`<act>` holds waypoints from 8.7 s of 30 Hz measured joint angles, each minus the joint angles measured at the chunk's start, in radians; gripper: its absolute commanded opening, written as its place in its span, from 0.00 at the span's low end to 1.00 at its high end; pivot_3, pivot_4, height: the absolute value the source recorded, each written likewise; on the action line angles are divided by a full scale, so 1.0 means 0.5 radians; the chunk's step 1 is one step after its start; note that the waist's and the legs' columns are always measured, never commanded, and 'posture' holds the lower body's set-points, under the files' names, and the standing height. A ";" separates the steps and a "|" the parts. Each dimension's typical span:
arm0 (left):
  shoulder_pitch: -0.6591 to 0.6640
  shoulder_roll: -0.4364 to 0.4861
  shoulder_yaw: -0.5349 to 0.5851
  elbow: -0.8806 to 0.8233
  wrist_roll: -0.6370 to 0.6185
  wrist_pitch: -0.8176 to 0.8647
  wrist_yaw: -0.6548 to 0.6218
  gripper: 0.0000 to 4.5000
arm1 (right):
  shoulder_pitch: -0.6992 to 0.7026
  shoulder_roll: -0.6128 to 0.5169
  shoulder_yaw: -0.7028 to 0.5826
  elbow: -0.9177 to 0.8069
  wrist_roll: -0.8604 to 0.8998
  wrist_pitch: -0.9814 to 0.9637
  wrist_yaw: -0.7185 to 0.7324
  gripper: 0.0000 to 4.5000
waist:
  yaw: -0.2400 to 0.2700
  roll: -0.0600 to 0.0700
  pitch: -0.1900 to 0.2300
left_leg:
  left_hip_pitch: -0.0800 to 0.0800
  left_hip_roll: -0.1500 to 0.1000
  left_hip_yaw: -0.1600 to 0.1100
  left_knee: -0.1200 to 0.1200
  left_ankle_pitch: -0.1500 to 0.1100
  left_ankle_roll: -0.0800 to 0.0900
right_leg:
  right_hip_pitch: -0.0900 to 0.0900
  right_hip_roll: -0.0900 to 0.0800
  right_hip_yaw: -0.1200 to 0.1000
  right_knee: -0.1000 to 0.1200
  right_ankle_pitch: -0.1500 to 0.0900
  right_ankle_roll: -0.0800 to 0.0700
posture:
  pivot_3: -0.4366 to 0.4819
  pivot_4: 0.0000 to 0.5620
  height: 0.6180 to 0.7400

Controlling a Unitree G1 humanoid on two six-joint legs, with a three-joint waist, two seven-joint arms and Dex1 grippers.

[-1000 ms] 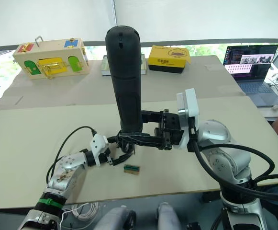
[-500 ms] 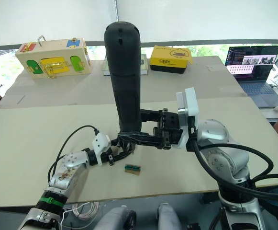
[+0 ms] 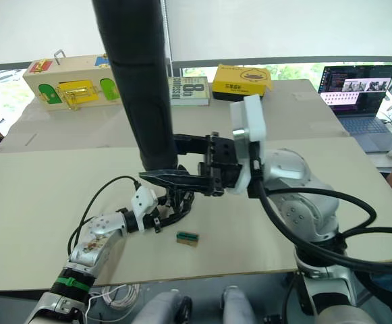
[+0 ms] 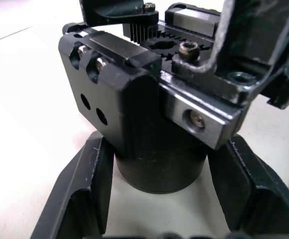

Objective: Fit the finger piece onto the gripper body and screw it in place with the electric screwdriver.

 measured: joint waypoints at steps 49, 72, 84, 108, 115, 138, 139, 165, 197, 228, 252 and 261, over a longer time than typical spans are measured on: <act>0.028 0.024 0.004 -0.090 -0.007 0.091 0.009 0.50 | -0.049 0.267 0.281 0.486 -0.657 -0.160 0.072 0.43 | -0.014 0.000 0.000 | 0.000 -0.001 0.000 -0.001 -0.001 0.000 | -0.002 0.002 -0.001 0.000 0.000 -0.001 | 0.48 0.27 1.00; 0.040 0.030 0.004 -0.107 -0.008 0.098 0.019 0.50 | -0.011 0.272 0.280 0.520 -0.706 -0.199 0.087 0.43 | -0.016 0.001 0.000 | 0.000 -0.001 0.000 -0.001 -0.001 0.000 | -0.002 0.002 -0.001 0.000 0.000 -0.001 | 0.48 0.27 1.00; 0.039 0.030 0.004 -0.107 -0.008 0.098 0.019 0.50 | 0.004 0.273 0.280 0.520 -0.708 -0.226 0.088 0.43 | -0.016 0.000 0.000 | 0.000 -0.001 0.000 -0.001 -0.001 0.000 | -0.002 0.002 -0.001 0.000 0.000 -0.001 | 0.48 0.27 1.00; 0.043 0.029 0.003 -0.107 -0.019 0.099 0.019 0.50 | 0.028 0.262 0.310 0.519 -0.765 -0.301 0.154 0.43 | -0.016 0.001 0.000 | 0.000 -0.001 0.000 -0.001 -0.001 0.000 | -0.002 0.002 -0.001 0.000 0.000 -0.001 | 0.48 0.27 1.00; 0.045 0.029 0.002 -0.107 -0.019 0.099 0.018 0.50 | 0.076 0.301 0.276 0.511 -0.688 -0.214 0.073 0.43 | -0.016 0.001 -0.001 | 0.001 -0.001 0.000 -0.001 -0.002 -0.001 | -0.002 0.002 -0.001 0.000 0.000 -0.001 | 0.48 0.27 1.00; 0.045 0.036 0.002 -0.081 -0.018 0.113 0.019 0.50 | 0.216 0.342 0.311 0.560 -0.802 -0.505 0.056 0.43 | -0.022 0.002 -0.008 | 0.022 0.000 0.001 -0.005 -0.008 -0.010 | 0.011 0.003 -0.003 -0.002 -0.002 0.001 | 0.48 0.27 1.00; 0.044 0.036 0.002 -0.080 -0.018 0.120 0.019 0.50 | 0.216 0.342 0.322 0.563 -0.815 -0.526 0.055 0.43 | -0.023 0.002 -0.009 | 0.024 0.000 0.001 -0.005 -0.008 -0.010 | 0.012 0.003 -0.003 -0.002 -0.002 0.001 | 0.48 0.27 1.00; 0.063 0.037 -0.001 -0.059 -0.017 0.135 0.017 0.50 | 0.204 0.364 0.385 0.633 -0.845 -0.476 -0.029 0.43 | -0.028 0.017 -0.039 | 0.049 0.001 -0.001 -0.022 -0.012 -0.009 | 0.037 0.001 -0.004 -0.018 -0.017 0.021 | 0.48 0.27 1.00; 0.068 0.010 0.000 0.052 -0.019 0.005 0.003 0.50 | 0.158 0.297 0.365 0.653 -0.777 -0.518 0.106 0.43 | -0.032 0.014 -0.056 | 0.046 0.002 -0.003 -0.030 -0.013 -0.009 | 0.036 -0.001 -0.004 -0.028 -0.019 0.024 | 0.48 0.27 1.00; 0.516 0.329 0.337 -0.311 -0.328 0.100 -0.144 0.99 | 0.089 -0.583 -0.378 0.018 0.436 0.366 0.162 0.43 | -0.056 0.012 -0.040 | 0.004 0.005 -0.002 -0.035 -0.012 -0.008 | 0.000 -0.003 0.005 -0.029 -0.011 0.003 | 0.48 0.27 1.00; 0.798 0.813 0.940 -0.463 -0.873 0.149 -0.860 0.99 | -0.011 -1.505 0.630 1.552 -1.143 0.853 0.460 0.43 | -0.018 0.026 0.000 | -0.025 0.007 0.004 -0.033 -0.011 -0.004 | -0.020 -0.015 -0.026 -0.035 -0.012 -0.007 | 0.48 0.27 1.00; 0.775 0.813 0.899 -0.530 -0.855 0.232 -0.798 1.00 | -0.156 -1.344 0.673 1.819 -1.382 0.759 0.640 0.80 | -0.027 0.011 0.002 | -0.018 0.008 0.001 -0.008 -0.013 -0.007 | -0.004 -0.011 -0.030 -0.030 -0.005 0.000 | 0.48 0.27 1.00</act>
